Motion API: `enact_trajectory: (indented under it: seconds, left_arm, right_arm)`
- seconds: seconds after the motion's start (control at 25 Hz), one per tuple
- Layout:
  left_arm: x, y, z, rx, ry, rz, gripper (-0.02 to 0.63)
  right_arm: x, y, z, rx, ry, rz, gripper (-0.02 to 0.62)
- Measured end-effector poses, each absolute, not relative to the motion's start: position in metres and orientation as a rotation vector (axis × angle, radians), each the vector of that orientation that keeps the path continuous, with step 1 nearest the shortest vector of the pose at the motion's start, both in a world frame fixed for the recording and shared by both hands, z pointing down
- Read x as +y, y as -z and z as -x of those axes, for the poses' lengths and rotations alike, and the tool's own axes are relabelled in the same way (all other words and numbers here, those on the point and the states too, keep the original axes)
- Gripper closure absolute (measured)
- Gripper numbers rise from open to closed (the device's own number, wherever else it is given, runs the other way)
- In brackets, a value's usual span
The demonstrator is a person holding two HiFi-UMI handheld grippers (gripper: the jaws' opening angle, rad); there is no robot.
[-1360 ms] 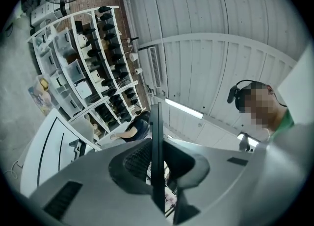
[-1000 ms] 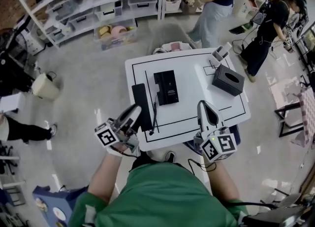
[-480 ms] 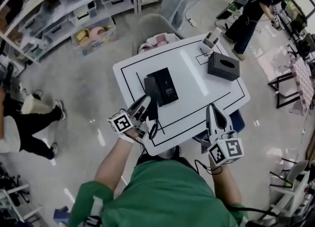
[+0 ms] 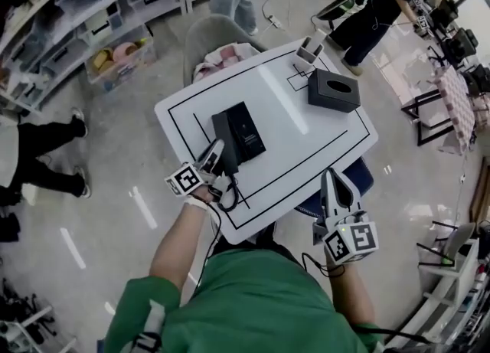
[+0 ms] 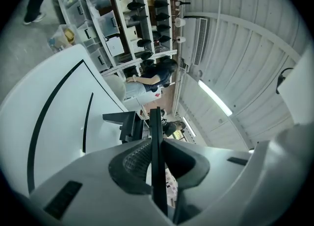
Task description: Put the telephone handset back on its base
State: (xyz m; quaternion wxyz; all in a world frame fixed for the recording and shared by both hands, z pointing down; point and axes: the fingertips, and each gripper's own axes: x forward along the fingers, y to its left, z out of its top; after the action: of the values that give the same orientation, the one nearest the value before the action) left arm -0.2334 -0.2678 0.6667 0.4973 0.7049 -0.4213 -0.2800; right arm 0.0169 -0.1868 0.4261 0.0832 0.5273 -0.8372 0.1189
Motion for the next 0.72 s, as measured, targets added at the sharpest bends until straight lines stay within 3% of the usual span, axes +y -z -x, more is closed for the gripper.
enact_trajectory:
  seconds: [0.72]
  left_arm:
    - [-0.288,-0.698,0.218,-1.135,0.780,-1.608,0.520]
  right_arm:
    - [-0.168,-0.443,-0.031,-2.472,-0.414,-1.522,0.572]
